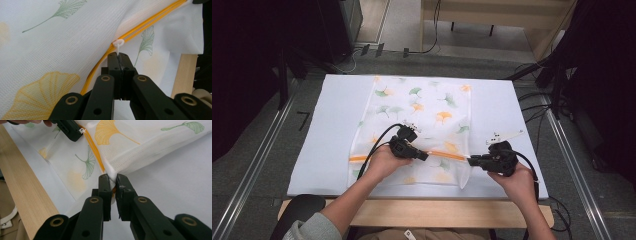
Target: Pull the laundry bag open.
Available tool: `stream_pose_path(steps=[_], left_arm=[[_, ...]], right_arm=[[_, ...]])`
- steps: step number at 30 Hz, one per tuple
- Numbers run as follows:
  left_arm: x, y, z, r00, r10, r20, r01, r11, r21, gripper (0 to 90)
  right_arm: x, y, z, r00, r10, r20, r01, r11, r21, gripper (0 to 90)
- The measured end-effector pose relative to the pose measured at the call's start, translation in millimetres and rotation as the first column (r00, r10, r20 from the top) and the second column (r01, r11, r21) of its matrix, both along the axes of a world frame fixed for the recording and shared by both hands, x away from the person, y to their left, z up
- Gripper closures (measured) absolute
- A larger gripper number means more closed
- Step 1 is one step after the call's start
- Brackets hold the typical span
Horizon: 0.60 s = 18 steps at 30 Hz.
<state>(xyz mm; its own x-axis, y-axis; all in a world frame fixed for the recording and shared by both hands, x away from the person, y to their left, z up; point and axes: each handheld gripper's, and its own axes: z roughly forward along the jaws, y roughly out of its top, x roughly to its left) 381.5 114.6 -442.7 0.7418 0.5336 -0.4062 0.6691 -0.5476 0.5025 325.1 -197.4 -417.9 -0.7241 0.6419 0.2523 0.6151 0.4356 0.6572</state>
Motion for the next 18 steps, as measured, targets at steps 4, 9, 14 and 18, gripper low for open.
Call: stream_pose_path(steps=[4,9,14,18], left_arm=[[0.8,0.5,-0.4,1.0000,-0.001,-0.005,0.001,1.0000,0.003,90.0],[0.8,2.7,-1.2,1.0000,0.003,-0.005,-0.003,0.9999,0.014,90.0],[0.4,7.9,-0.1,0.9998,0.022,-0.002,-0.022,0.9996,0.019,90.0],[0.8,17.1,2.8,0.9989,0.046,0.003,-0.046,0.9989,0.014,90.0]], right_arm=[[0.3,0.2,-0.6,1.0000,0.002,-0.003,-0.002,1.0000,-0.001,85.1],[0.7,1.4,-0.5,1.0000,0.004,-0.008,-0.004,1.0000,-0.006,85.1],[1.5,1.5,-0.2,1.0000,0.004,-0.008,-0.004,1.0000,-0.007,85.1],[1.6,-1.5,-0.4,1.0000,0.002,-0.008,-0.003,1.0000,-0.006,85.0]])
